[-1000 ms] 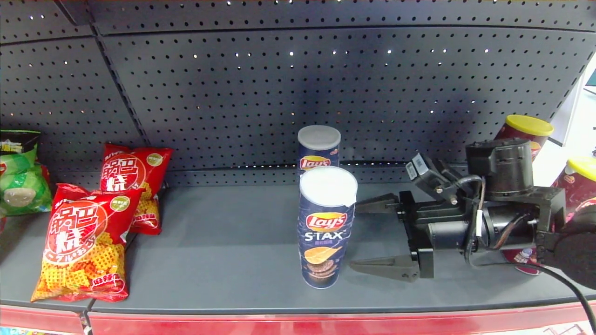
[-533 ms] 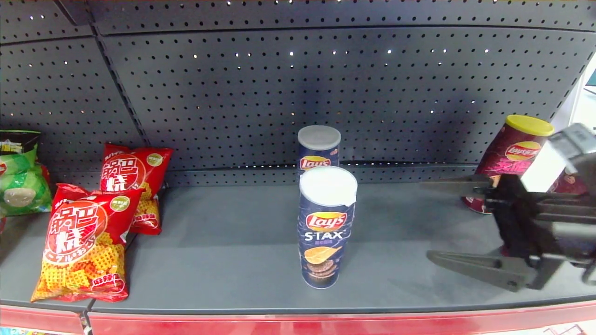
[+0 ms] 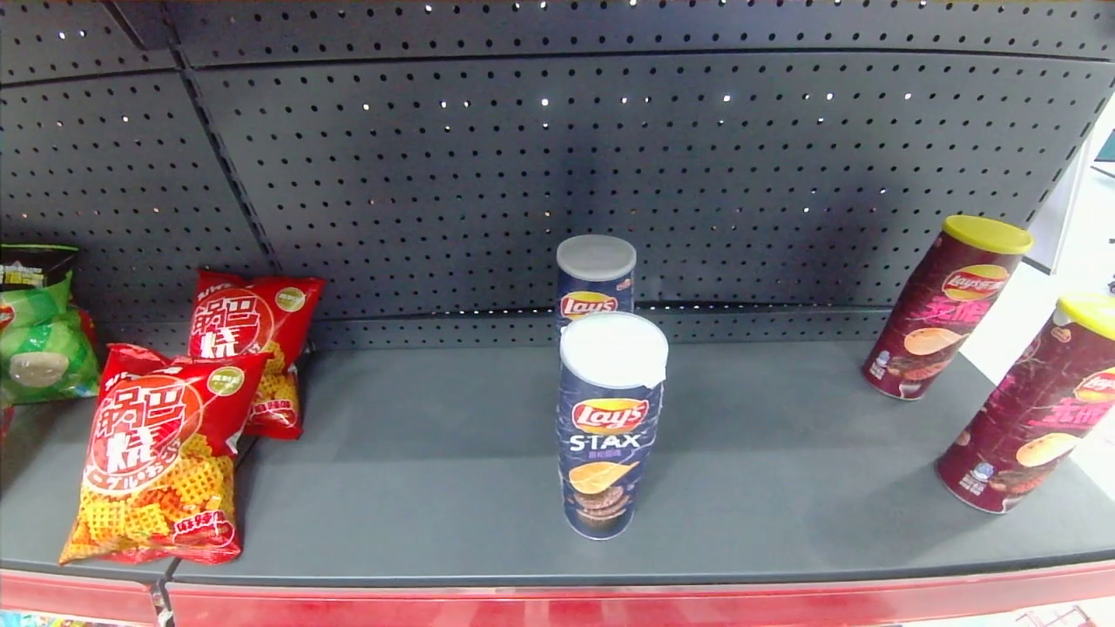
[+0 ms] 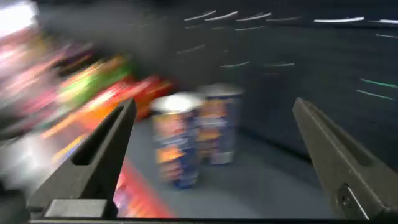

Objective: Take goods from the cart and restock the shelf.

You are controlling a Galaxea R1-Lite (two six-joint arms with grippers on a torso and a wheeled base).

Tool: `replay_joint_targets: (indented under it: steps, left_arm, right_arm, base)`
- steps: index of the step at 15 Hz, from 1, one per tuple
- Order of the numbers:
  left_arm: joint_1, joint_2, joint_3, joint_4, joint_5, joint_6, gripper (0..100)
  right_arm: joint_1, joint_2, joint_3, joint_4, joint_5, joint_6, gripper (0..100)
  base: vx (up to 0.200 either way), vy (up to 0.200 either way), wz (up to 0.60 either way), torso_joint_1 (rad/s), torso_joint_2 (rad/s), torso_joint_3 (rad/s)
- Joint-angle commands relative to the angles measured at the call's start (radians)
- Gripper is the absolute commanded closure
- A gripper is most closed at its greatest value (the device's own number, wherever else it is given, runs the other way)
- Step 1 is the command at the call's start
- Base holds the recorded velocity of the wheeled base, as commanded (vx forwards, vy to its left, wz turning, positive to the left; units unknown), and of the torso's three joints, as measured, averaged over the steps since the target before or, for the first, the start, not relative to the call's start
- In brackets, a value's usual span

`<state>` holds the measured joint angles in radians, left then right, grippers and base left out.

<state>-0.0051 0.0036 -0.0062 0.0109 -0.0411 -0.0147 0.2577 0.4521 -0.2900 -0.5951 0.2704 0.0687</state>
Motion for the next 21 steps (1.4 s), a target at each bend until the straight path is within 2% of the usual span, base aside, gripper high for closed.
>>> replay_joint_targets:
  steps: [1, 2, 3, 7, 10, 13, 14, 16, 18, 20, 21]
  left_arm:
    - [0.001, 0.001, 0.000, 0.000, 0.000, -0.001, 0]
    - [0.001, 0.003, 0.000, 0.000, 0.000, 0.001, 0]
    - [0.001, 0.001, 0.000, 0.000, 0.000, 0.001, 0]
    - [0.001, 0.001, 0.000, 0.000, 0.001, -0.001, 0]
    - [0.001, 0.001, 0.000, 0.000, 0.000, -0.001, 0]
    - [0.001, 0.001, 0.000, 0.000, 0.000, -0.001, 0]
    - [0.001, 0.001, 0.000, 0.000, 0.000, -0.001, 0]
    - [0.001, 0.001, 0.000, 0.000, 0.000, -0.001, 0]
    - [-0.001, 0.001, 0.000, 0.000, 0.000, -0.001, 0]
    - [0.001, 0.001, 0.000, 0.000, 0.000, -0.001, 0]
    - [0.001, 0.001, 0.000, 0.000, 0.000, -0.001, 0]
  right_arm:
    - [-0.107, -0.282, 0.215, -0.058, -0.198, 0.045, 0]
    - [-0.140, -0.320, 0.287, -0.078, -0.201, 0.046, 0]
    - [-0.192, -0.360, 0.290, -0.014, -0.201, 0.063, 0]
    - [-0.204, -0.363, 0.290, 0.340, -0.231, 0.075, 0]
    - [-0.222, -0.374, 0.288, 0.535, -0.201, 0.077, 0]
    - [-0.299, -0.374, 0.287, 0.540, -0.079, 0.062, 0]
    - [-0.299, -0.382, 0.288, 0.537, -0.080, 0.056, 0]
    - [-0.285, -0.394, 0.287, 0.541, -0.100, 0.014, 0]
    - [-0.261, -0.414, 0.282, 0.555, -0.152, -0.106, 0]
    - [-0.261, -0.452, 0.285, 0.551, -0.209, -0.102, 0]
    - [-0.261, -0.452, 0.284, 0.552, -0.226, -0.050, 0]
  base:
    - [0.000, 0.000, 0.00, 0.000, 0.00, 0.000]
    - [0.000, 0.000, 0.00, 0.000, 0.00, 0.000]
    - [0.000, 0.000, 0.00, 0.000, 0.00, 0.000]
    - [0.000, 0.000, 0.00, 0.000, 0.00, 0.000]
    - [0.000, 0.000, 0.00, 0.000, 0.00, 0.000]
    - [0.000, 0.000, 0.00, 0.000, 0.00, 0.000]
    - [0.000, 0.000, 0.00, 0.000, 0.00, 0.000]
    - [0.000, 0.000, 0.00, 0.000, 0.00, 0.000]
    - [0.000, 0.000, 0.00, 0.000, 0.00, 0.000]
    - [0.000, 0.000, 0.00, 0.000, 0.00, 0.000]
    - [0.000, 0.000, 0.00, 0.000, 0.00, 0.000]
